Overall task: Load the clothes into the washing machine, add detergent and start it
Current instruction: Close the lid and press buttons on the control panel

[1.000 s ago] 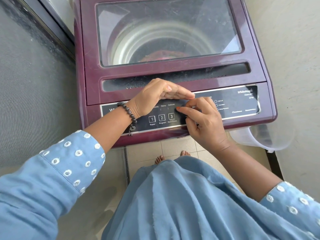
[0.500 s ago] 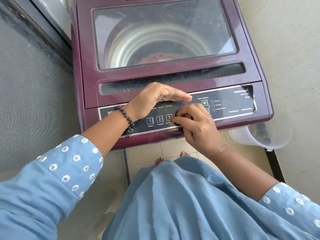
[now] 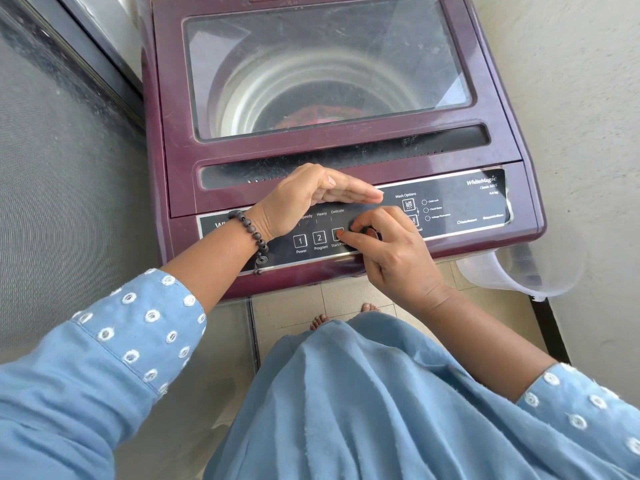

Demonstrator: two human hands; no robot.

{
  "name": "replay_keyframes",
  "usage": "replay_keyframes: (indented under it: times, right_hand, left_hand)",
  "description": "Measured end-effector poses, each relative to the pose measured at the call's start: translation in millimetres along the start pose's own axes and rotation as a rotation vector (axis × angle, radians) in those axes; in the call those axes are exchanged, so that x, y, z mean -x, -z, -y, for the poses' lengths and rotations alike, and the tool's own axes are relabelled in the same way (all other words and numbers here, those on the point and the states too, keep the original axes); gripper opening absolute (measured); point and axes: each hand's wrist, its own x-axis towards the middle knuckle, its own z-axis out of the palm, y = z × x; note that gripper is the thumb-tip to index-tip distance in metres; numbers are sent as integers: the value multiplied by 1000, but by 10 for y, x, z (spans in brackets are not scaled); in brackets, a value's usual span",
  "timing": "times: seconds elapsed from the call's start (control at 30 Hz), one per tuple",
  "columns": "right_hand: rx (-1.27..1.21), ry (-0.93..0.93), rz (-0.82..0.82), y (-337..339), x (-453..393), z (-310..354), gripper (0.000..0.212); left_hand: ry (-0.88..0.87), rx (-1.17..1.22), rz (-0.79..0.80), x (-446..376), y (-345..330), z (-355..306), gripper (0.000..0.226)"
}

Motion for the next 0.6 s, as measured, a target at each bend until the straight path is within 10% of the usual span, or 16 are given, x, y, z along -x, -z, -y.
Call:
replay_keyframes:
  times: [0.6]
  right_hand:
    - [28,35,15,-28,-49,49,27]
  left_hand:
    - [21,10,37,-42,73,-8,60]
